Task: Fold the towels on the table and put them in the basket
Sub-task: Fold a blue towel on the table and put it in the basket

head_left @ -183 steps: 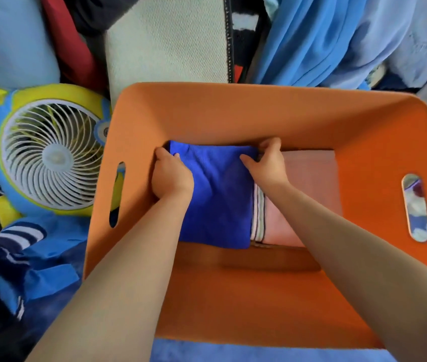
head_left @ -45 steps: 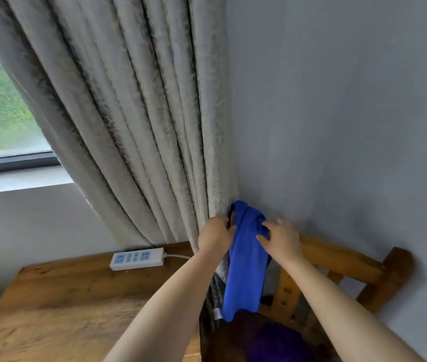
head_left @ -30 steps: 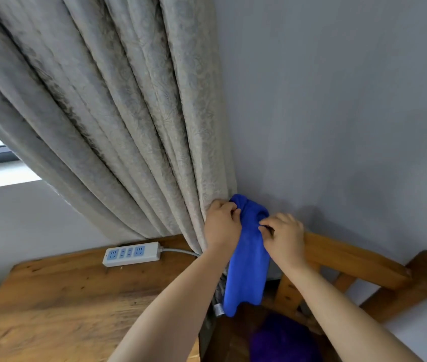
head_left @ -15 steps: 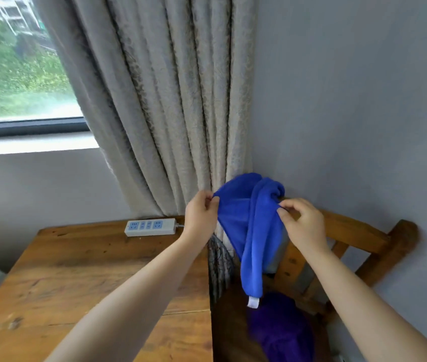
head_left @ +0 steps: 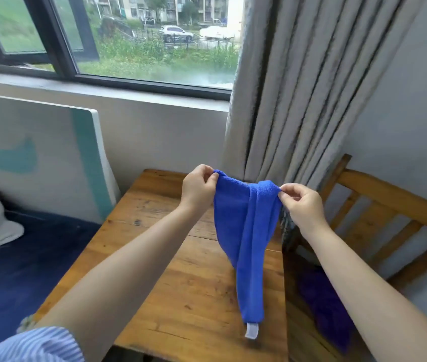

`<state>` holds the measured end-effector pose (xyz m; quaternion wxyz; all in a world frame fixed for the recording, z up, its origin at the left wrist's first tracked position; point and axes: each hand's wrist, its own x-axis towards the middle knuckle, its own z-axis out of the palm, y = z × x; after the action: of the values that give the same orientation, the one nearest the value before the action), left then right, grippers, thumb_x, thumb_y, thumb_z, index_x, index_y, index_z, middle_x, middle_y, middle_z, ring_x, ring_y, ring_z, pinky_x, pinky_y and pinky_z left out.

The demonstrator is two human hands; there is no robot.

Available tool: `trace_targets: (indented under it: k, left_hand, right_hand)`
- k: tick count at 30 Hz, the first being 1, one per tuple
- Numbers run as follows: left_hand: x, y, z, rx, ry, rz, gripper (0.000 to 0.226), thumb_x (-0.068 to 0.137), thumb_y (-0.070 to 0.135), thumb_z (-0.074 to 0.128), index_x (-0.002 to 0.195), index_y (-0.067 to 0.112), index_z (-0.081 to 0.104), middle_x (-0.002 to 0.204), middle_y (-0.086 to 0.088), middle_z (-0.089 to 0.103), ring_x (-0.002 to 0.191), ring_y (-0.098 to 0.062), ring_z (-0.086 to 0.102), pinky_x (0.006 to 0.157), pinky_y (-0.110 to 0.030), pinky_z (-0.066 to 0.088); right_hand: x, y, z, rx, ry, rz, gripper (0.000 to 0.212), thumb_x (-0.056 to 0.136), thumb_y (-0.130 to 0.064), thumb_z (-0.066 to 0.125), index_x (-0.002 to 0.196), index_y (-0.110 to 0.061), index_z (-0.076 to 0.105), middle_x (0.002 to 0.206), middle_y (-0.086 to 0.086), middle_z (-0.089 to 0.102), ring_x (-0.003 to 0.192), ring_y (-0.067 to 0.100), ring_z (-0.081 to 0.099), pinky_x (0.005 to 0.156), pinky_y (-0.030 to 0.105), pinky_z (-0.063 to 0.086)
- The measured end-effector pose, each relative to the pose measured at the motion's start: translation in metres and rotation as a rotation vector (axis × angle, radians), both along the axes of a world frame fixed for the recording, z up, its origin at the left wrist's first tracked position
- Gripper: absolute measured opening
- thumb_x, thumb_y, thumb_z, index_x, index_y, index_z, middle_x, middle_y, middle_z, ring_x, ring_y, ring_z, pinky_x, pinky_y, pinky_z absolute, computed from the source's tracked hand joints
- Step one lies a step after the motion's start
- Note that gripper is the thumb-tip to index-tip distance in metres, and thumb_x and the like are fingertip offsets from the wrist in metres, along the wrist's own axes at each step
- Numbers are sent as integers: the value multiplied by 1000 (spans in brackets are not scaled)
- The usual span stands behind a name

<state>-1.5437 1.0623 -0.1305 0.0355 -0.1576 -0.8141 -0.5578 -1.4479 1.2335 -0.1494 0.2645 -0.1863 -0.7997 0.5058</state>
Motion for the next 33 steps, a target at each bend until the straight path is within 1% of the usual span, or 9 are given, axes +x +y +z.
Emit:
trace_targets:
  k: [3, 8, 12, 14, 18, 21, 25, 28, 33]
  left_hand:
    - [-4, -45, -14, -59, -32, 38, 18, 94, 8, 48, 101, -4, 59, 86, -3, 54, 81, -16, 47, 58, -18, 34]
    - [-14, -102, -40, -129, -109, 82, 16, 94, 8, 48, 98, -1, 60, 82, 0, 53, 81, -16, 47, 64, -20, 37]
    - [-27, -128, -57, -175, -98, 79, 14, 93, 8, 50, 98, 0, 61, 79, 2, 55, 80, -15, 49, 65, -13, 38]
    - [-38, -135, -66, -199, -102, 69, 14, 93, 8, 50, 96, 0, 61, 73, 5, 53, 78, -16, 49, 65, -14, 39]
    - [-68, -132, -96, -273, -192, 76, 14, 92, 8, 52, 98, 0, 62, 83, -5, 57, 78, -19, 50, 66, -22, 42]
    - [-97, -123, -132, -339, -330, 125, 17, 91, 10, 54, 100, 1, 63, 99, -14, 66, 91, -27, 59, 84, -32, 48]
    - [-116, -118, -185, -506, -508, 152, 21, 90, 14, 55, 104, 1, 64, 110, -13, 66, 105, -27, 59, 85, -27, 43]
    - [-117, -122, -215, -589, -601, 141, 22, 89, 15, 57, 105, 1, 64, 110, -14, 67, 106, -27, 59, 86, -28, 43]
    - [-116, -131, -241, -637, -623, 107, 21, 89, 14, 57, 105, 3, 63, 106, -13, 68, 103, -26, 60, 81, -27, 43]
  right_hand:
    - [-12, -38, -23, -101, -53, 70, 29, 85, 3, 57, 69, -21, 58, 70, -6, 58, 54, -14, 55, 54, -1, 42]
    - [-31, -88, -63, -146, -139, 157, 13, 85, 4, 56, 81, -8, 60, 78, 0, 58, 61, -8, 56, 58, -1, 43]
    - [-52, -112, -83, -201, -119, 172, 26, 85, 7, 54, 71, -15, 58, 82, 4, 56, 59, -15, 54, 57, 0, 42]
    - [-65, -117, -95, -202, -111, 166, 33, 85, 6, 55, 67, -22, 56, 86, 7, 56, 67, -5, 57, 62, 3, 44]
    - [-100, -117, -124, -150, -209, 129, 16, 85, 3, 55, 78, -10, 61, 90, 8, 56, 84, 20, 55, 82, 32, 48]
    - [-129, -117, -156, -132, -304, 82, 14, 84, 4, 54, 85, -7, 64, 90, 7, 53, 83, 19, 53, 70, 15, 44]
    - [-138, -125, -210, -41, -529, 92, 26, 81, 10, 48, 101, 2, 64, 97, 17, 54, 85, 24, 54, 78, 22, 40]
    - [-137, -132, -240, 23, -645, 131, 37, 79, 12, 41, 108, 2, 61, 107, 23, 57, 100, 33, 54, 72, 23, 31]
    - [-147, -145, -241, 39, -564, 60, 49, 75, -31, 30, 89, 2, 65, 94, 19, 59, 93, 31, 50, 75, 23, 28]
